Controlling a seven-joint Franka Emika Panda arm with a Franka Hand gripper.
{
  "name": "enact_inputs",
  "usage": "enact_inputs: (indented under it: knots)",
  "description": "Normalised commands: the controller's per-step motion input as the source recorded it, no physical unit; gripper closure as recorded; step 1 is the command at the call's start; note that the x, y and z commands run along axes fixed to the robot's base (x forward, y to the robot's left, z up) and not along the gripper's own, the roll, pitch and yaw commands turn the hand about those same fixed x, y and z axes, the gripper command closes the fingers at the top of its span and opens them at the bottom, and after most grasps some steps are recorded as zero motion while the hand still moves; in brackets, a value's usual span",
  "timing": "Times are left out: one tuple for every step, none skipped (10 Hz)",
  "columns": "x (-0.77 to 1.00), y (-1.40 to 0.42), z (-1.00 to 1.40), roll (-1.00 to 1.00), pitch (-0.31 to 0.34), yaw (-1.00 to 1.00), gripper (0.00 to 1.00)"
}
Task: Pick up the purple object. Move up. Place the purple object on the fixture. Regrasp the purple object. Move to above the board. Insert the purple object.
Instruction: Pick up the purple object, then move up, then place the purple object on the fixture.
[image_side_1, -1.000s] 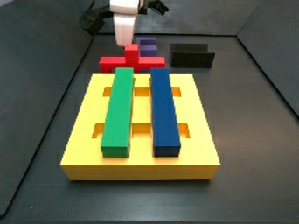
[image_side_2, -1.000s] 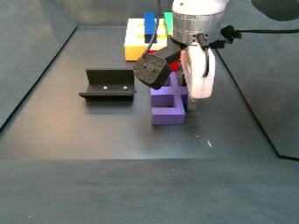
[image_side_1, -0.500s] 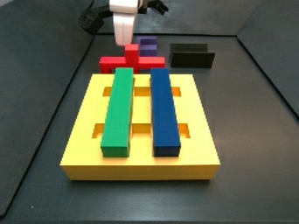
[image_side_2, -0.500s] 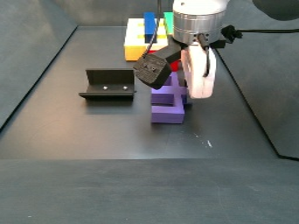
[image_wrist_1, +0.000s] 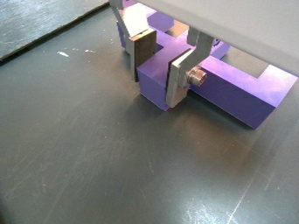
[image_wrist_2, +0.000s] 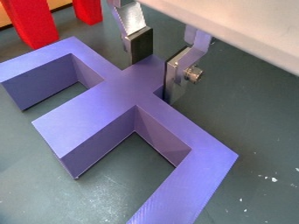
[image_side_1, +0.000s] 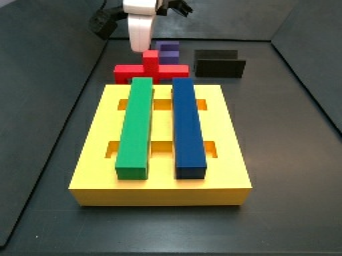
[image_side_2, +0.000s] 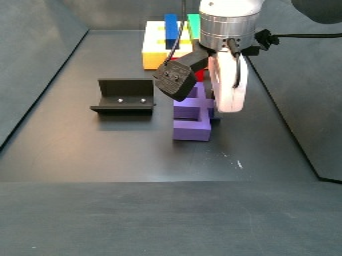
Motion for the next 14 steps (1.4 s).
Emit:
enact_inputs:
  knots:
    - [0.0, 0.0, 0.0, 0.0, 0.0, 0.0, 1.0]
    - [0.0, 0.0, 0.0, 0.0, 0.0, 0.0, 1.0]
    - [0.0, 0.0, 0.0, 0.0, 0.0, 0.0, 1.0]
    - [0.0, 0.0, 0.0, 0.0, 0.0, 0.0, 1.0]
    - [0.0, 0.0, 0.0, 0.0, 0.0, 0.0, 1.0]
    - [0.0, 0.0, 0.0, 0.0, 0.0, 0.0, 1.0]
    - [0.0, 0.0, 0.0, 0.0, 0.0, 0.0, 1.0]
    - [0.0, 0.0, 0.0, 0.0, 0.0, 0.0, 1.0]
    - [0.0, 0.0, 0.83, 0.0, 0.0, 0.0, 1.0]
    - [0.02, 0.02, 0.82, 0.0, 0.001, -0.02, 1.0]
    - [-0.03, 0.01, 0.65, -0.01, 0.056, -0.03, 1.0]
    - [0.01, 0.01, 0.27, -0.02, 0.059, -0.02, 1.0]
    - [0.04, 0.0, 0.0, 0.0, 0.0, 0.0, 1.0]
    - [0.36, 0.0, 0.0, -0.39, 0.111, 0.19, 1.0]
